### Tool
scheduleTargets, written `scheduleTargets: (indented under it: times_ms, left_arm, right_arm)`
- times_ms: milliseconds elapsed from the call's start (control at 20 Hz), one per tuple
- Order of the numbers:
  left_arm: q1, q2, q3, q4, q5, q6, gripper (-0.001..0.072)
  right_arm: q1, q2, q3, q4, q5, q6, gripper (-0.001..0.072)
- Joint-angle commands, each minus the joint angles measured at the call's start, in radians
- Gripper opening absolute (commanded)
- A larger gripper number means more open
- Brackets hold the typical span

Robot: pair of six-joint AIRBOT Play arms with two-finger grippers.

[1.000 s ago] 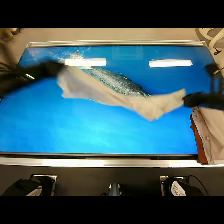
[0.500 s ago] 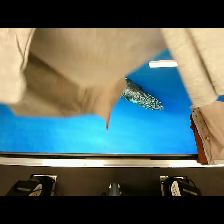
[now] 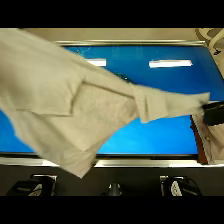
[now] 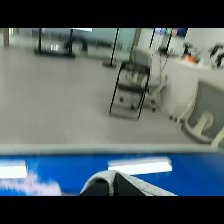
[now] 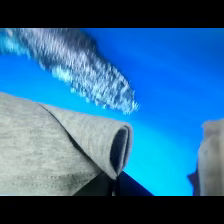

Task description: Fold the shirts.

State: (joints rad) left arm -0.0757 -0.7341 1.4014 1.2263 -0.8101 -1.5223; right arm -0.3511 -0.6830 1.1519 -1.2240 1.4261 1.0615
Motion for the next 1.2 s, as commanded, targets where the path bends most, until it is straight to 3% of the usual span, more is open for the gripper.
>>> scheduleTargets:
  times_ms: [0,200,400,550,600,650,800,900,950,1150]
  left_arm:
    - [-0.023,-0.031,-0.333,-0.005,-0.002,0.019,0.003]
    - [-0.094,-0.125,-0.609,-0.095,0.129,0.019,0.0031]
    - [-0.135,-0.241,-0.654,-0.102,0.149,0.019,0.0031]
    - [-0.138,-0.273,-0.655,-0.101,0.149,0.019,0.0031]
    - [-0.137,-0.272,-0.654,-0.101,0.149,0.02,0.0031]
    - [-0.136,-0.272,-0.65,-0.1,0.148,0.032,0.0031]
    - [-0.118,-0.26,-0.639,-0.1,0.145,0.06,0.0032]
    - [-0.11,-0.252,-0.633,-0.1,0.145,0.06,0.0031]
    - [-0.111,-0.249,-0.632,-0.101,0.145,0.059,0.0031]
    - [-0.113,-0.245,-0.633,-0.133,0.115,0.056,0.0032]
  right_arm:
    - [0.001,-0.05,-0.261,-0.02,0.003,-0.023,0.0022]
    - [0.001,-0.153,-0.467,-0.018,-0.235,-0.038,0.0022]
    - [0.001,-0.328,-0.473,-0.005,-0.489,-0.037,0.0023]
    - [0.001,-0.424,-0.473,0.077,-0.584,-0.039,0.0033]
    - [0.001,-0.438,-0.472,0.117,-0.589,-0.077,0.028]
    - [0.001,-0.437,-0.457,0.135,-0.567,-0.129,0.066]
    - [0.0,-0.412,-0.319,0.086,-0.356,-0.22,0.0675]
    - [0.001,-0.376,-0.227,0.091,-0.195,-0.224,0.0671]
    - [0.001,-0.355,-0.22,0.138,-0.147,-0.216,0.0633]
    - [0.001,-0.354,-0.373,0.287,-0.117,-0.222,0.0612]
